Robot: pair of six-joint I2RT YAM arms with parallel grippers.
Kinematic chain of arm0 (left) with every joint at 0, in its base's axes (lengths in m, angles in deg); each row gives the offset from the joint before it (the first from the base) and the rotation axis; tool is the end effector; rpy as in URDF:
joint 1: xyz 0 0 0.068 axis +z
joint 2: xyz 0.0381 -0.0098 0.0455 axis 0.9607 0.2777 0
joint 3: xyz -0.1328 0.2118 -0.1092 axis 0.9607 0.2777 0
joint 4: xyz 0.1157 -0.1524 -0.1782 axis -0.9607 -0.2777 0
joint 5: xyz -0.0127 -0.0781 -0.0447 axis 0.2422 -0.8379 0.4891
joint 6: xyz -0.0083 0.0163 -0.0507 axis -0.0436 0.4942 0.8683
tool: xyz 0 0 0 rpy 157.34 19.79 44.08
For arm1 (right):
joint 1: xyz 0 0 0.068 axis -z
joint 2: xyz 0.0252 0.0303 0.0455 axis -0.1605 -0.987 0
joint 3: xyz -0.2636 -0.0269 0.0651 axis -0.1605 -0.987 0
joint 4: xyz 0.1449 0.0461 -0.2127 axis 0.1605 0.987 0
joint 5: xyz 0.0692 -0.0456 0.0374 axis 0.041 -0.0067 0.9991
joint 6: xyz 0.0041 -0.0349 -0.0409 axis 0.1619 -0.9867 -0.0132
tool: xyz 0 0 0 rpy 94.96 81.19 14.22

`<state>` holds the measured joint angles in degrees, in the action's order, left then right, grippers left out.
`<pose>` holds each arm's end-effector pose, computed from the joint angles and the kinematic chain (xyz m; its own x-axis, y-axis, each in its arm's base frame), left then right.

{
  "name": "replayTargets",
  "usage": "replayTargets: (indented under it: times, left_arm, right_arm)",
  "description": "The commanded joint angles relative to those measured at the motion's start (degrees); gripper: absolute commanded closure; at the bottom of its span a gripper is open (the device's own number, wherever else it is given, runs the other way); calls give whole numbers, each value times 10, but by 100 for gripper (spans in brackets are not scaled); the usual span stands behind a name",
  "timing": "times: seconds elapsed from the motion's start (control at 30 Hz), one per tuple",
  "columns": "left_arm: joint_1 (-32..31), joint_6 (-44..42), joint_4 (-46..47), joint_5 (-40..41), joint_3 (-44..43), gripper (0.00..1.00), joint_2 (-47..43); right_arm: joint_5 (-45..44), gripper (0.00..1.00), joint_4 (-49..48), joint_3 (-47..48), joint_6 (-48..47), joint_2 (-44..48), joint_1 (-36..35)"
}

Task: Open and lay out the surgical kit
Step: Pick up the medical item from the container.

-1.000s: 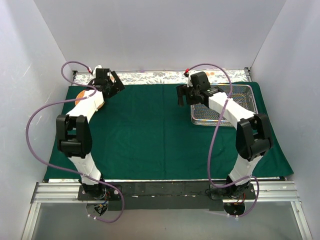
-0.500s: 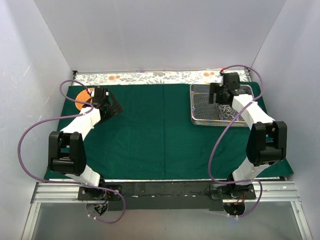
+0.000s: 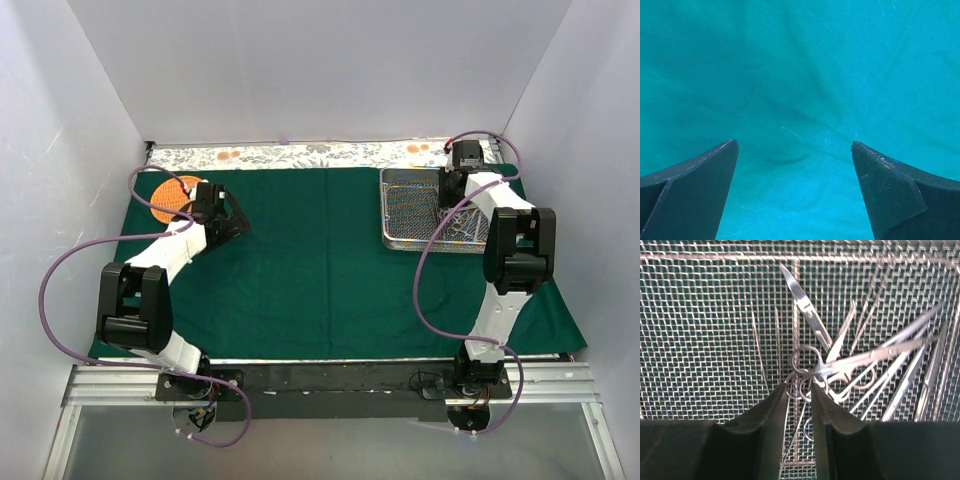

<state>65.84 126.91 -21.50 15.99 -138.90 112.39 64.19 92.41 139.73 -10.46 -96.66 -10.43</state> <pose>0.3092 -0.0371 0.2075 -0.3093 -0.8912 -0.3319 -0.7582 0.4418 -0.4796 0.4265 0.0043 0.2115 -0.7842 -0.0064 -0.6205 0.0653 0.9936 -0.0927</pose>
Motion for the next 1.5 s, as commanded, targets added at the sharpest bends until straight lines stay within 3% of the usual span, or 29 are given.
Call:
replayTargets:
  times: [0.0, 0.3, 0.5, 0.53, 0.67, 0.93, 1.07, 1.17, 1.23, 1.4, 1.47]
  left_arm:
    - [-7, -5, 3, 6, -14, 2, 8]
    - [-11, -7, -6, 6, -27, 2, 18]
    - [-12, -9, -15, 2, -40, 2, 19]
    - [-13, -9, -16, 1, -43, 2, 20]
    - [-15, -10, -27, -7, -59, 2, 20]
    - [-24, -14, -39, -51, -120, 2, 4]
    - [-33, -9, -28, -104, -145, 2, -6]
    - [-41, -5, 4, -189, -153, 2, -18]
    - [-45, 10, 25, -257, -154, 2, -24]
    - [-80, 53, 112, -335, -153, 2, -23]
    - [-106, 63, 141, -357, -160, 2, -13]
  right_arm:
    - [35, 67, -1, 53, -34, -29, 3]
    - [68, 68, 22, 98, -46, -91, 6]
    - [94, 82, 34, 103, -56, -112, 6]
    - [94, 88, 39, 103, -56, -111, 7]
    - [108, 99, 45, 103, -49, -90, 7]
    - [138, 99, 22, 83, 34, 10, 6]
    - [187, 99, -25, 36, 118, 65, 7]
    - [252, 99, -89, -20, 180, 112, 7]
    - [297, 99, -175, -78, 259, 147, 6]
    - [380, 99, -337, -175, 408, 207, -9]
    - [411, 99, -446, -221, 481, 215, -25]
